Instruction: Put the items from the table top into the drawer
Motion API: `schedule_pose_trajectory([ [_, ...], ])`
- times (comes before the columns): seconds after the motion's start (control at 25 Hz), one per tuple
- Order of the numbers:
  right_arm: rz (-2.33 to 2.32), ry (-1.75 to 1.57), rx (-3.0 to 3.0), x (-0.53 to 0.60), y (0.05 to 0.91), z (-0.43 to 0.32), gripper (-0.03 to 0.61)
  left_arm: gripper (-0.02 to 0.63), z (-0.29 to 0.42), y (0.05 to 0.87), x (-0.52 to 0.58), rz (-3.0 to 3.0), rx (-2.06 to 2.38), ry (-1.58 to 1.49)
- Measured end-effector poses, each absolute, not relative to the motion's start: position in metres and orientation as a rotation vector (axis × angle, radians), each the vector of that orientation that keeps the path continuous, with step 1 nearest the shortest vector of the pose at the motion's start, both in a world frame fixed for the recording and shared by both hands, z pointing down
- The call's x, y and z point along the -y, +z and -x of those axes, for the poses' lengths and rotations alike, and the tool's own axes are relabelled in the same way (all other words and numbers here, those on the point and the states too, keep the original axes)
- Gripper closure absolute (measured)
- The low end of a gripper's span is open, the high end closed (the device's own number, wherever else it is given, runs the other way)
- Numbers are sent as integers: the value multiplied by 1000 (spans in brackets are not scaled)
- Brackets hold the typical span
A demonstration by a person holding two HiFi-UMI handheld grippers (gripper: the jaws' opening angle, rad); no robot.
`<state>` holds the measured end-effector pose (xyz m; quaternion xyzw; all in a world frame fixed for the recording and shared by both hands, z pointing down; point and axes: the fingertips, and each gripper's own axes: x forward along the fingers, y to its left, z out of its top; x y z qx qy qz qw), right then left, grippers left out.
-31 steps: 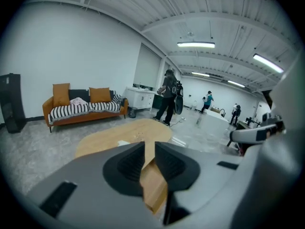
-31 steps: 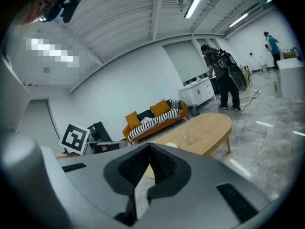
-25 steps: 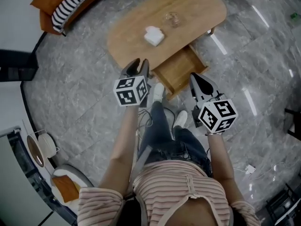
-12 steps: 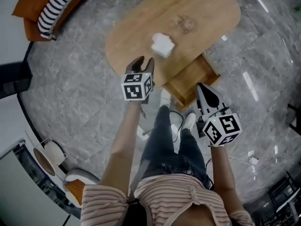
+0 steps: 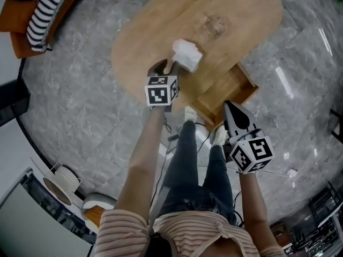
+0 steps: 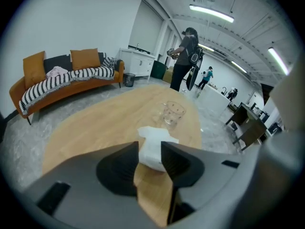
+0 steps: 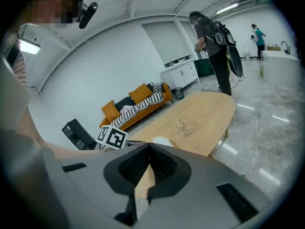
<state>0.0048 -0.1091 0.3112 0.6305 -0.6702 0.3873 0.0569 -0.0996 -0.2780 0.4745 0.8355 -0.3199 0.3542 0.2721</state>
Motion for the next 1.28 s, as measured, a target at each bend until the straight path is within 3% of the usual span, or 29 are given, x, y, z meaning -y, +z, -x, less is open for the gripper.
schedule_pose_trajectory([
  [0.56, -1860, 1278, 1987, 126, 363, 14, 571, 491, 90, 549, 298, -2209, 728, 1053],
  [0.8, -1837, 1322, 1963, 124, 377, 12, 571, 555, 78, 548, 297, -2249, 656, 1067],
  [1.28, -1963, 1393, 1904, 92, 370, -4, 571, 586, 69, 517, 279, -2285, 643, 1070],
])
